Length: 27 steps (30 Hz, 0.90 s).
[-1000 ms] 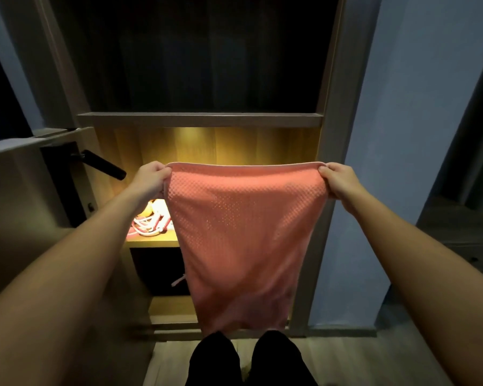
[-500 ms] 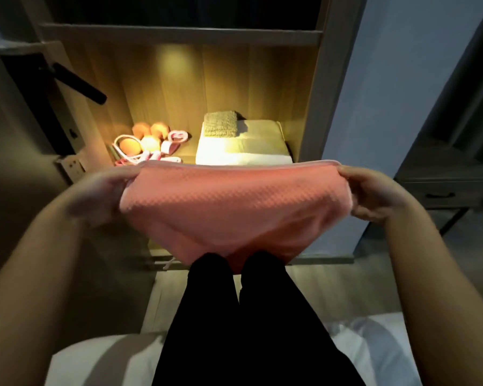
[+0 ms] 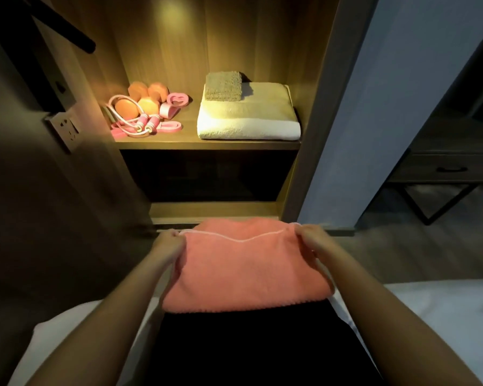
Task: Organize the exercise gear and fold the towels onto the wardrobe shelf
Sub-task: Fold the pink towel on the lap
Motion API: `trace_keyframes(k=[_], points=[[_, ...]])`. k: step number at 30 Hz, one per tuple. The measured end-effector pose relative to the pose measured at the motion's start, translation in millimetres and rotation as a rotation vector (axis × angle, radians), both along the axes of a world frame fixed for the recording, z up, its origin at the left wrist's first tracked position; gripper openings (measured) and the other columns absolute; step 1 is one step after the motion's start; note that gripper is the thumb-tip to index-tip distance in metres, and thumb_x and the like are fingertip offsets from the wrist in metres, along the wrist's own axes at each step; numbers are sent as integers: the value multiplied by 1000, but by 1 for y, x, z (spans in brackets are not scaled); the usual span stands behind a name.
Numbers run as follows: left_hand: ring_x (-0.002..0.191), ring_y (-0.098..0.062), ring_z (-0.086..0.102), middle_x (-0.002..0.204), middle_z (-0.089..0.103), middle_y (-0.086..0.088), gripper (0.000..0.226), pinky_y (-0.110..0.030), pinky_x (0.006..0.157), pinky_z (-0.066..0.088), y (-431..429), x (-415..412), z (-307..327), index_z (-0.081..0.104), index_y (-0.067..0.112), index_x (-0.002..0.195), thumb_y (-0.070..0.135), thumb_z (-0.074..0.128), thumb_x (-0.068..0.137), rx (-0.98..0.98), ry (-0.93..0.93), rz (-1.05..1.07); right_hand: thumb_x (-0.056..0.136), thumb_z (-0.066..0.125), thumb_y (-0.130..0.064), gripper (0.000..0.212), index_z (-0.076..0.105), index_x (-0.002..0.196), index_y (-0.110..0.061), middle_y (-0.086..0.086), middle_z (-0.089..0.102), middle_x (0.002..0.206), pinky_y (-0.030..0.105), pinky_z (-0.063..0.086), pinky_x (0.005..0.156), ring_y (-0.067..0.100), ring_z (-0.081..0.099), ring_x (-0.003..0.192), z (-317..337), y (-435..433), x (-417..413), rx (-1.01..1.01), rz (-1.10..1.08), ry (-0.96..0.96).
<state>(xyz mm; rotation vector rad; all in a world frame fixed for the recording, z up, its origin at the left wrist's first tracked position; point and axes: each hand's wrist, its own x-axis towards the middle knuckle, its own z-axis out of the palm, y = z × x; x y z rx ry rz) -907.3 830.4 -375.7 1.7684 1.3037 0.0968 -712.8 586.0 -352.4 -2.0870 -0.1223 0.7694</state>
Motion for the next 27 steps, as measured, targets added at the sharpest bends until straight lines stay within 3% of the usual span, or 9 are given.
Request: trace_keyframes(k=[3,5,11,15,18,20,22,24,27], points=[[78,-24,61,96,61,-8,22,-31,60,45,-12,10,-25,58,14,99,25,40,97,101,131,17,102,40,-26,36,63,122,-5,18,62,125,28,44,84,31,58,110,-22,10,-5,-143,96,-162],[84,-21,58,100,59,-5,24,-34,68,46,-20,16,-31,54,16,108,29,35,101,245,202,-22,103,35,-26,40,57,129,-6,18,58,131,35,41,97,34,53,119,-28,15,-7,-238,127,-244],[89,-25,57,106,63,-9,25,-36,78,48,-23,8,-31,54,16,104,29,33,103,395,258,-209,102,39,-22,34,62,117,-2,18,63,116,34,45,81,29,58,100,-38,7,1,-343,187,-255],[87,-18,55,110,64,-7,23,-27,67,40,-8,-17,0,63,19,100,27,41,101,123,431,-657,102,43,-31,35,65,113,-6,14,64,117,30,40,78,26,58,98,-19,-21,12,-684,633,-188],[84,-13,59,97,64,1,17,-29,68,47,0,-30,15,62,27,87,32,50,97,-1,575,-708,99,46,-32,32,67,108,-10,9,65,107,30,40,77,24,59,96,-10,-30,14,-837,750,-192],[79,-16,59,88,61,1,16,-33,71,51,-3,-27,12,59,26,81,33,51,94,218,570,-580,99,44,-30,29,65,90,-12,6,64,94,32,44,71,20,58,82,-10,-26,14,-702,565,-309],[72,-15,56,81,58,1,21,-31,62,45,-12,-17,1,54,25,79,33,46,97,425,350,-388,99,41,-29,30,59,81,-14,7,63,85,35,47,69,20,57,76,-17,-14,13,-422,329,-446],[68,-12,51,78,53,4,23,-28,55,36,-19,-2,-9,48,23,80,31,42,100,460,141,-220,100,38,-29,29,57,83,-14,3,62,84,34,44,68,20,57,78,-27,3,10,-152,211,-434],[72,-12,49,81,49,5,15,-30,59,37,-27,16,-26,43,23,88,28,38,102,469,87,-163,102,37,-23,26,58,92,-11,9,62,94,33,40,71,28,57,90,-49,22,8,-145,287,-445]])
